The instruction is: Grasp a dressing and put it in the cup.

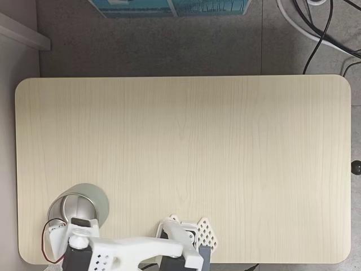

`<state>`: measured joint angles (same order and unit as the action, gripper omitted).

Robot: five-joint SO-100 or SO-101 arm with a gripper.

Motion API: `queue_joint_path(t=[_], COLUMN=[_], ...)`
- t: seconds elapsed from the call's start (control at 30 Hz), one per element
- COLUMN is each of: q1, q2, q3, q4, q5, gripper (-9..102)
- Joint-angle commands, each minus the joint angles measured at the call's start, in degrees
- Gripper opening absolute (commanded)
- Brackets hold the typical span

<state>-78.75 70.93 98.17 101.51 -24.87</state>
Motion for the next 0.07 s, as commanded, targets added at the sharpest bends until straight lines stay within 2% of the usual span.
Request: queue_joint_path(t=[0.0,0.03], q1=[0.79,0.53], q2=[0.53,1.14], q3=[1.41,1.32], q4=[-1.32,-1.49], q5=[-0.09,0.26], gripper=[23,23])
